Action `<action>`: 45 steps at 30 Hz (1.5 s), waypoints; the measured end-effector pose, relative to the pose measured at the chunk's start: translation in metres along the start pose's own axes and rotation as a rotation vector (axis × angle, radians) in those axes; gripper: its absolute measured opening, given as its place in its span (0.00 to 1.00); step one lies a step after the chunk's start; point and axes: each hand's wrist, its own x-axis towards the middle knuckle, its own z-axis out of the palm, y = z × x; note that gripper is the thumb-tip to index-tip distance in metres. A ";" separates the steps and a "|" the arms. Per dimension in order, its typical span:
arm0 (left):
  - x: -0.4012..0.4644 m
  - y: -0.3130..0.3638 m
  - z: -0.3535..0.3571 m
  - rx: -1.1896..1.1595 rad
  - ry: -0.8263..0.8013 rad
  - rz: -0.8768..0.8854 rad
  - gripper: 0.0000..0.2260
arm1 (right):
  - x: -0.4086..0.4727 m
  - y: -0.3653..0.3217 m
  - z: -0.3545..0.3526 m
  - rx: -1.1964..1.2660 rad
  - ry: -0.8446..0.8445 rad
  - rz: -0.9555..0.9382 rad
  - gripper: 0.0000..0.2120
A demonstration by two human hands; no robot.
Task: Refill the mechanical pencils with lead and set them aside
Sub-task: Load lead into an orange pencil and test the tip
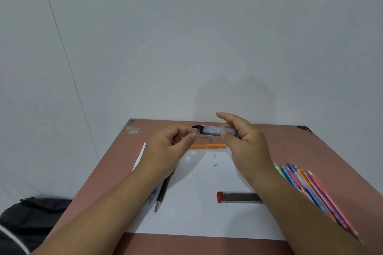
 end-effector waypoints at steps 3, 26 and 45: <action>0.000 0.001 0.000 0.015 0.004 0.002 0.05 | 0.000 -0.001 0.000 -0.006 -0.003 -0.005 0.20; 0.003 -0.002 -0.002 -0.014 0.049 0.012 0.05 | 0.002 -0.002 -0.004 0.036 0.024 -0.004 0.20; 0.004 -0.004 -0.001 -0.028 0.035 0.015 0.06 | 0.003 -0.001 -0.004 0.035 0.032 -0.001 0.20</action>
